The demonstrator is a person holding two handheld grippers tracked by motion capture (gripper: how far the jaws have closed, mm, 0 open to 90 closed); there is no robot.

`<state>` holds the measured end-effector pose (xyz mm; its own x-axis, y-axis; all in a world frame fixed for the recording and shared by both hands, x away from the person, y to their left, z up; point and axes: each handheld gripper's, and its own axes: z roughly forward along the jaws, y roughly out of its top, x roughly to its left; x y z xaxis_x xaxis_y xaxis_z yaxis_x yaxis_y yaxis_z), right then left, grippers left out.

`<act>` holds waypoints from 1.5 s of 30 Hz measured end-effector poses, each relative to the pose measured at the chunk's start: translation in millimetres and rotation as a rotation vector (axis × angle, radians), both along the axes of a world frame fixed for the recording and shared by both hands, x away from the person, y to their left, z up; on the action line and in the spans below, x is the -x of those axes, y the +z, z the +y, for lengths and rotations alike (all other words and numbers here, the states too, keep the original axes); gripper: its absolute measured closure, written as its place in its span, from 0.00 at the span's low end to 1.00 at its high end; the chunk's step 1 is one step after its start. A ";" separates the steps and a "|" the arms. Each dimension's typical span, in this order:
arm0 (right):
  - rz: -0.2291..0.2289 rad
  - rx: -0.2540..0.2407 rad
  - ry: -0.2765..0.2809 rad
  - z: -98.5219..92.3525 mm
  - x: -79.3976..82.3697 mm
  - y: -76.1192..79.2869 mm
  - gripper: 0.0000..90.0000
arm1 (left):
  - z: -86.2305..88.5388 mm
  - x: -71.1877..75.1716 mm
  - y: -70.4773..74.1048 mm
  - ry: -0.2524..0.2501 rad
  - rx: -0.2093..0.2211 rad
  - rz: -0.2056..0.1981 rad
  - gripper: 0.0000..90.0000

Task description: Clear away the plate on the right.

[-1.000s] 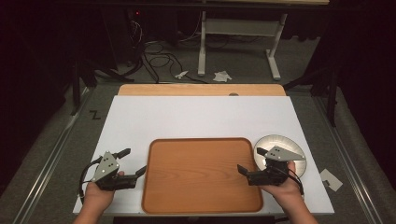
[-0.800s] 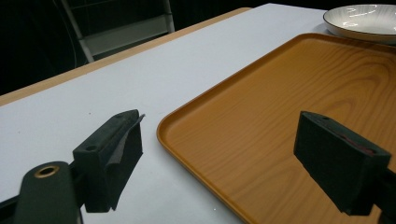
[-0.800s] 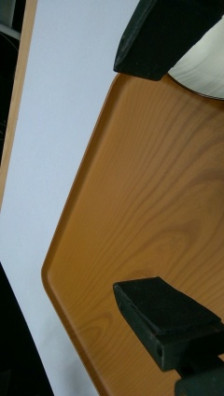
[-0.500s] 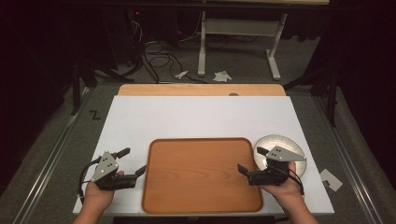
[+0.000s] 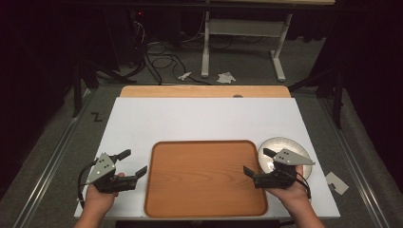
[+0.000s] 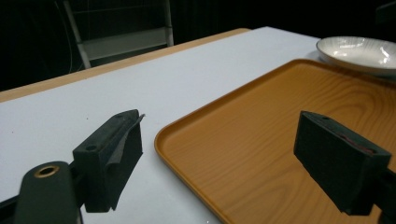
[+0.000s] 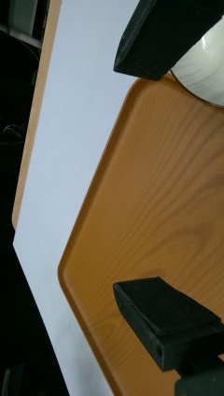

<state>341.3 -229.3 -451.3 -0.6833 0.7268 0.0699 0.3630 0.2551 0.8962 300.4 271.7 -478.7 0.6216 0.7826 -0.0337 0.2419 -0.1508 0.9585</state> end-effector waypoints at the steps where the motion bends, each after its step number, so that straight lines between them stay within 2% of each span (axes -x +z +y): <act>1: 0.000 -0.002 -0.003 -0.6 0.1 0.2 0.00 | 0.3 0.1 0.4 0.003 0.005 -0.003 0.18; 6: 0.001 -0.007 -0.015 -4.3 -0.2 0.3 0.00 | 0.9 -0.3 1.7 -0.002 0.042 0.001 0.18; 10: 0.009 -0.016 -0.038 -9.7 -0.5 0.3 0.00 | 1.9 -1.2 3.0 0.026 0.018 -0.012 0.18; 16: 0.007 -0.028 -0.076 -21.6 -1.1 -0.2 0.00 | -1.0 -4.3 4.3 0.038 -0.005 -0.020 0.18; 22: 0.010 -0.033 -0.131 -40.1 0.5 -0.9 0.00 | -6.8 -10.8 6.0 0.040 -0.026 -0.009 0.18; 27: 0.013 -0.026 -0.189 -57.3 3.2 -1.9 0.00 | -11.1 -14.1 6.2 0.052 -0.046 -0.029 0.18; 30: 0.017 -0.025 -0.218 -66.5 3.3 -3.5 0.00 | -12.4 -15.3 6.8 0.061 -0.043 -0.034 0.18; 34: 0.048 -0.015 -0.261 -78.0 3.0 -5.9 0.00 | -14.8 -17.3 7.3 0.063 -0.040 -0.036 0.18; 35: 0.055 -0.015 -0.273 -80.6 3.1 -6.4 0.00 | -15.3 -18.4 7.7 0.067 -0.025 -0.037 0.18; 38: 0.073 -0.014 -0.300 -88.7 2.7 -8.4 0.00 | -16.1 -19.5 8.0 0.070 -0.016 -0.037 0.18; 45: 0.117 -0.022 -0.363 -106.9 1.9 -13.8 0.00 | -18.5 -21.8 7.7 0.067 -0.018 -0.033 0.15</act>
